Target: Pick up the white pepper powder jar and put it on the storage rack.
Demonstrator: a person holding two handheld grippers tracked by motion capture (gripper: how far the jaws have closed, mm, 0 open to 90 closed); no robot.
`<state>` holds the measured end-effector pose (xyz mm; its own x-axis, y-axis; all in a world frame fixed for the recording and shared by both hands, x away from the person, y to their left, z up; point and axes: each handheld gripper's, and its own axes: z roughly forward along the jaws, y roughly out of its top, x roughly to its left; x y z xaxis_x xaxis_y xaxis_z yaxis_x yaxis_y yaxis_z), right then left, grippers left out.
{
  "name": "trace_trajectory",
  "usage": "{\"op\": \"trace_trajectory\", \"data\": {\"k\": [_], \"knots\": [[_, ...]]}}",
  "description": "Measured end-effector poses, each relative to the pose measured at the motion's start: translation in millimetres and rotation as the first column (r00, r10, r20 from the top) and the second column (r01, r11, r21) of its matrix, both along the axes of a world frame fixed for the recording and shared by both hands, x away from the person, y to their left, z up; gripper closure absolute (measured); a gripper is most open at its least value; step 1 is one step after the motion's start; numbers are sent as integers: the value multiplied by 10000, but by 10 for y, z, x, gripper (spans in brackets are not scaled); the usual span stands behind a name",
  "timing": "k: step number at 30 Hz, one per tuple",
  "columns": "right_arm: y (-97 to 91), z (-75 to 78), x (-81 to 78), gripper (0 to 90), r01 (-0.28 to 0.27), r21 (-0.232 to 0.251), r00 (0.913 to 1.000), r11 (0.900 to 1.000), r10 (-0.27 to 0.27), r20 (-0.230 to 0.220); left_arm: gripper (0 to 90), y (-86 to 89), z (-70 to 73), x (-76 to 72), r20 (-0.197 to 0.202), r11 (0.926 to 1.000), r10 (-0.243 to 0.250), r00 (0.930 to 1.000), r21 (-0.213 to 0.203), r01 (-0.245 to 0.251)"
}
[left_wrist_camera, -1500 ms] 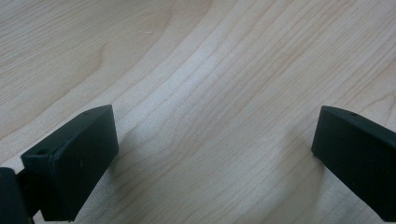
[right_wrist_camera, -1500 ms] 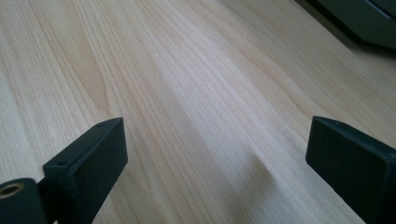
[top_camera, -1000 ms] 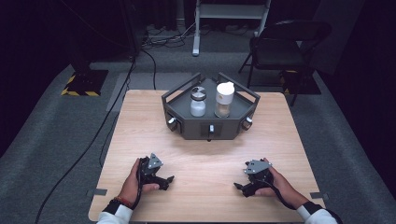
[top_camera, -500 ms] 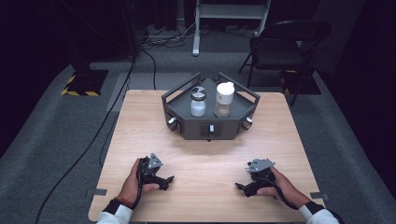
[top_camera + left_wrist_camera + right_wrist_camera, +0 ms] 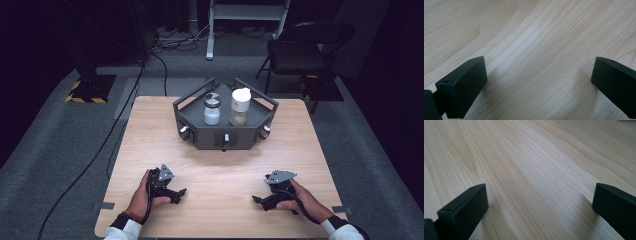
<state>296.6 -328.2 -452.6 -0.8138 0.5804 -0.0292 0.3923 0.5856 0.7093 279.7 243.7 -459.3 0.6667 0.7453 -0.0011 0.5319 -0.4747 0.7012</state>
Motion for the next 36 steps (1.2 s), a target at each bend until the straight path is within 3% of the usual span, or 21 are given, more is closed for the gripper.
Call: {"op": "trace_trajectory", "data": {"k": [36], "knots": [[-17,1,30,0,-173,3,9998,9999,173,-18,0,-13,0,24,24,10000,-58,10000,10,58]]}}
